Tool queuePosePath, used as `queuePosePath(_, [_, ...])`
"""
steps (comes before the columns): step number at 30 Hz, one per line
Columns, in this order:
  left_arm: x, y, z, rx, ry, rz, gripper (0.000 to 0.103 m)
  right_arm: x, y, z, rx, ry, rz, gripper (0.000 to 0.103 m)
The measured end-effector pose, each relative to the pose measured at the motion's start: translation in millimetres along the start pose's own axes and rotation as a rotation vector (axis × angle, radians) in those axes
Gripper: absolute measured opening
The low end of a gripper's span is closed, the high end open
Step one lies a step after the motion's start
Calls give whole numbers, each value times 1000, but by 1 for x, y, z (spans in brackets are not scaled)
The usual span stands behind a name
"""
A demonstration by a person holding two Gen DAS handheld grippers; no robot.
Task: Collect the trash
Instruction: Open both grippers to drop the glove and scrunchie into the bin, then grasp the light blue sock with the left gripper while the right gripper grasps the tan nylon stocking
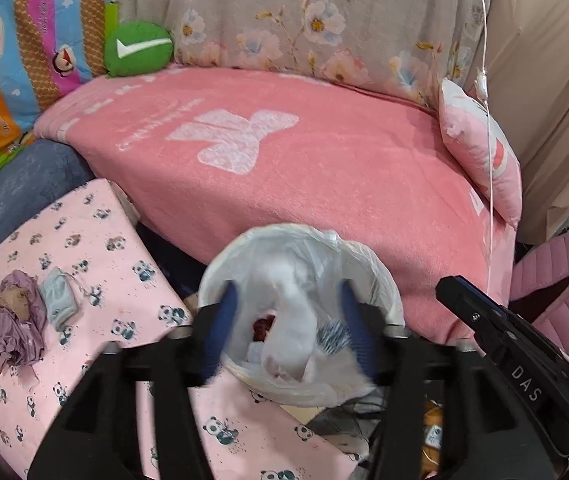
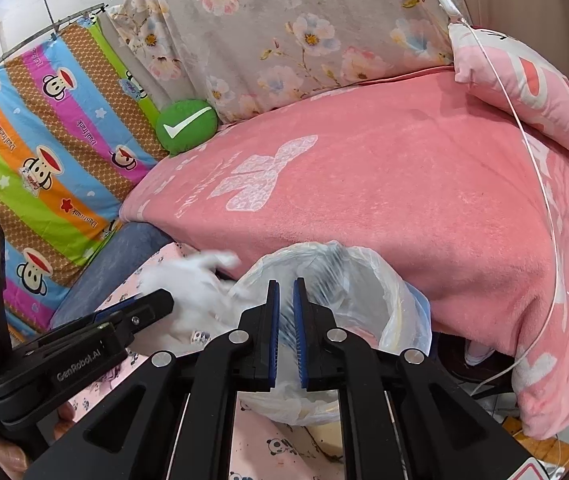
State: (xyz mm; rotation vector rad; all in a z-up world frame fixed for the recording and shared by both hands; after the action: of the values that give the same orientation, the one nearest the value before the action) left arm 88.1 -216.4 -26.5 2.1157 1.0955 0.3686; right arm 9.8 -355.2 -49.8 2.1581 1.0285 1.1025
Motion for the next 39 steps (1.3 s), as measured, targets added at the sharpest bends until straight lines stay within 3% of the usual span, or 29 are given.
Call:
queuePosePath(9, [19,1,-8,-24,29,-30,64,10,-5,3,23,12,-14,20])
queuePosePath(14, [39,-4,-14,-31,51,-70,64,27,-13,3,34,26,-45,27])
queuePosePath(20, [72,-11,-26,-42,76,-144,64,56,-24,4,52,55,-83,28])
queuePosePath(39, [237,-67,-57,-20,246,-395,65,187,-82,42,164,165,-258,39])
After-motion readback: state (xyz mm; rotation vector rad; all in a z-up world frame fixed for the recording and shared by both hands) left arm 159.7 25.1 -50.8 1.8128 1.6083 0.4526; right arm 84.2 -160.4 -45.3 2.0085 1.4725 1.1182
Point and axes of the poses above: each gripper's, at about its wrist camera, not at the fingertips, and z roughly the way its jaws point, x to its left, y to its top, the point moved 8 cm from there along z, roughly the way its jaws point, and after that the axes turned 4 degrees about y, right-handed, at the moved point
